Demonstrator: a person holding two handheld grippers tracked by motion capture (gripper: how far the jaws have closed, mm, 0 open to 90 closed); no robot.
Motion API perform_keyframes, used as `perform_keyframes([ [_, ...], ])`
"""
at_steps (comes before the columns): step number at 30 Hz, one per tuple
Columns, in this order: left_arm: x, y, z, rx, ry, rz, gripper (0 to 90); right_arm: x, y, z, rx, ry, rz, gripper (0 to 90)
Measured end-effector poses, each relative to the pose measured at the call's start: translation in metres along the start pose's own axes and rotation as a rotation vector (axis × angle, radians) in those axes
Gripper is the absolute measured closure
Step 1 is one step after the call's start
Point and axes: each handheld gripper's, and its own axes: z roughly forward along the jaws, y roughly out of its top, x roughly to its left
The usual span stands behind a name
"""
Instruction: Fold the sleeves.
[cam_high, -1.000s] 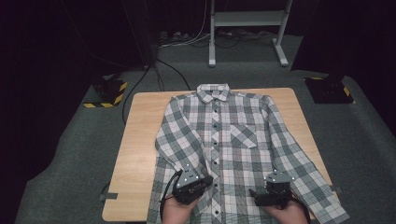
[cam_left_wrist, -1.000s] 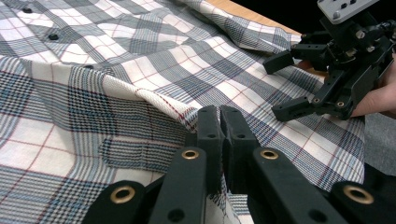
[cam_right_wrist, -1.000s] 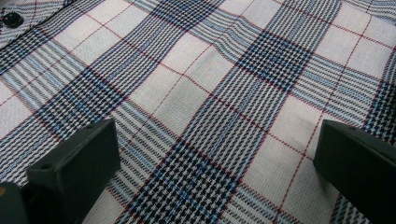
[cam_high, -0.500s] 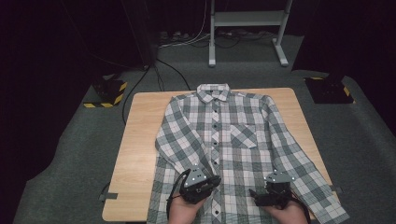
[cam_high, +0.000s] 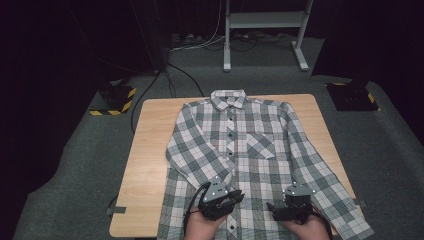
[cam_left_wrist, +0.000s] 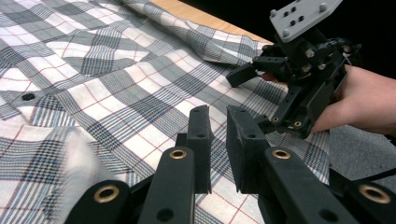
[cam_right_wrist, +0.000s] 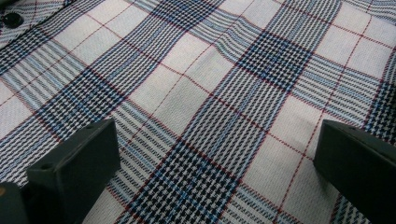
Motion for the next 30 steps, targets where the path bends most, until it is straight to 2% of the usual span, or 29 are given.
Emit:
perform_keyframes([
  [4,-0.001,0.002,-0.001,-0.003,-0.002,0.004,77.3,0.0,0.0,0.0,0.0,0.0,0.0,0.0],
  [11,0.013,-0.003,-0.016,-0.007,0.045,-0.02,70.2,0.0,0.0,0.0,0.0,0.0,0.0,0.0],
  [13,0.022,-0.011,-0.025,-0.001,0.077,-0.043,68.6,0.0,0.0,0.0,0.0,0.0,0.0,0.0],
  [15,0.025,-0.015,-0.028,0.003,0.088,-0.049,67.3,0.0,0.0,0.0,0.0,0.0,0.0,0.0],
  [16,0.03,-0.021,-0.034,0.014,0.118,-0.059,64.6,0.0,0.0,0.0,0.0,0.0,0.0,0.0],
  [18,0.033,-0.025,-0.037,0.02,0.13,-0.07,60.7,0.0,0.0,0.0,0.0,0.0,0.0,0.0],
  [19,0.038,-0.033,-0.043,0.031,0.159,-0.089,59.2,0.0,0.0,0.0,0.0,0.0,0.001,0.0],
  [20,0.038,-0.033,-0.043,0.031,0.159,-0.089,57.4,0.0,0.0,0.0,0.0,0.0,0.001,0.0],
  [21,0.044,-0.042,-0.048,0.045,0.192,-0.104,55.9,0.0,0.0,0.0,0.0,0.0,0.001,0.0],
  [22,0.047,-0.046,-0.051,0.053,0.207,-0.113,54.7,0.0,0.0,0.0,0.0,0.0,0.0,0.0],
  [23,0.047,-0.046,-0.051,0.053,0.207,-0.113,53.6,0.0,0.0,0.0,0.0,0.0,0.0,0.0],
  [25,0.054,-0.058,-0.057,0.07,0.237,-0.142,52.0,0.0,0.0,0.0,0.0,0.0,0.0,0.0],
  [30,0.056,-0.072,-0.061,0.096,0.266,-0.152,50.0,0.0,0.0,0.0,0.0,0.0,0.0,0.0],
])
